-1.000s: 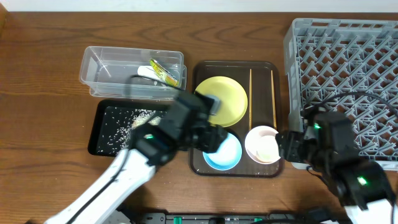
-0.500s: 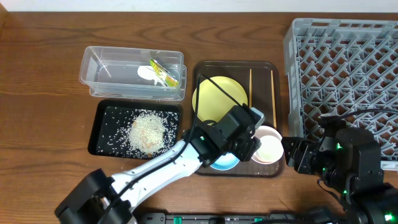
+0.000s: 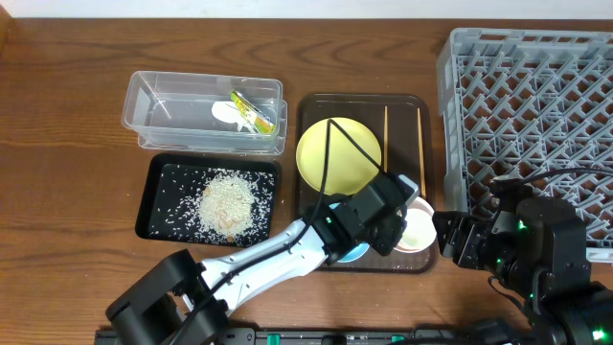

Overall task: Sort waste into correct bins and load items into the dishwasher rack
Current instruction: 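Grasp the white cup inside the pink bowl with the left gripper, then lift the white cup and hand it to the right gripper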

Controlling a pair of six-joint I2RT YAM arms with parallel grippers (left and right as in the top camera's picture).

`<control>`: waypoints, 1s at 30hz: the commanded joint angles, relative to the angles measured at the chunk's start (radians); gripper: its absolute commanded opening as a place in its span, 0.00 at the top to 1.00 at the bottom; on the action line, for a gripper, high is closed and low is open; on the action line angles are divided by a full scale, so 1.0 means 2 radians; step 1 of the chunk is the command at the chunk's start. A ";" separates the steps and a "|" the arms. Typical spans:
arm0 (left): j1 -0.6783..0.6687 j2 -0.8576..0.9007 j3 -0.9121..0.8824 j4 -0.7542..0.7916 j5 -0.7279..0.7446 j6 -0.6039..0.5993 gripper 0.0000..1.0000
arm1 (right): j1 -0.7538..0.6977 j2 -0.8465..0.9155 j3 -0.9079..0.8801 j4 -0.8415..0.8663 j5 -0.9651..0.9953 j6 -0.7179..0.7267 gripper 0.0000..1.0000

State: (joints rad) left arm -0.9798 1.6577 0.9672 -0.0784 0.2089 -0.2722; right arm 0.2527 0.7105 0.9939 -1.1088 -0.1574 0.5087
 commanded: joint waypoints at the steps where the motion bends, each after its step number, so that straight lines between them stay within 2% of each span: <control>1: 0.001 0.007 0.004 -0.010 -0.042 0.000 0.69 | 0.001 -0.003 0.006 -0.002 -0.002 0.005 0.33; 6: 0.001 0.010 0.004 -0.018 -0.045 0.007 0.78 | 0.001 -0.003 0.006 -0.002 -0.002 0.005 0.32; 9: 0.005 0.002 0.010 -0.020 -0.043 0.006 0.94 | 0.001 -0.003 0.006 -0.002 -0.002 0.005 0.31; 15: 0.035 -0.069 0.017 -0.048 -0.039 0.004 0.94 | 0.001 -0.003 0.006 -0.005 -0.002 0.005 0.30; 18: 0.074 -0.118 0.017 -0.082 0.007 0.003 0.94 | 0.001 -0.003 0.006 -0.004 -0.002 0.005 0.28; 21: 0.132 -0.167 0.017 -0.115 0.102 0.003 0.94 | 0.001 -0.003 0.006 -0.001 -0.002 -0.005 0.25; 24: 0.216 -0.212 0.017 -0.129 0.269 0.003 0.94 | 0.001 -0.003 0.006 0.015 -0.012 -0.044 0.16; 26: 0.266 -0.230 0.017 -0.121 0.388 0.002 0.94 | 0.001 -0.003 0.006 0.037 -0.064 -0.109 0.13; 29: 0.335 -0.245 0.017 -0.085 0.565 -0.010 0.94 | 0.001 -0.002 0.006 0.090 -0.196 -0.186 0.12; 30: 0.342 -0.246 0.017 -0.079 0.584 -0.015 0.94 | 0.001 -0.001 0.006 0.098 -0.211 -0.191 0.12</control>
State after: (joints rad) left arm -0.3717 1.1900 0.9764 -0.2676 0.9226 -0.2707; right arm 0.2527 0.7105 0.9936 -0.9577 -0.3382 0.3000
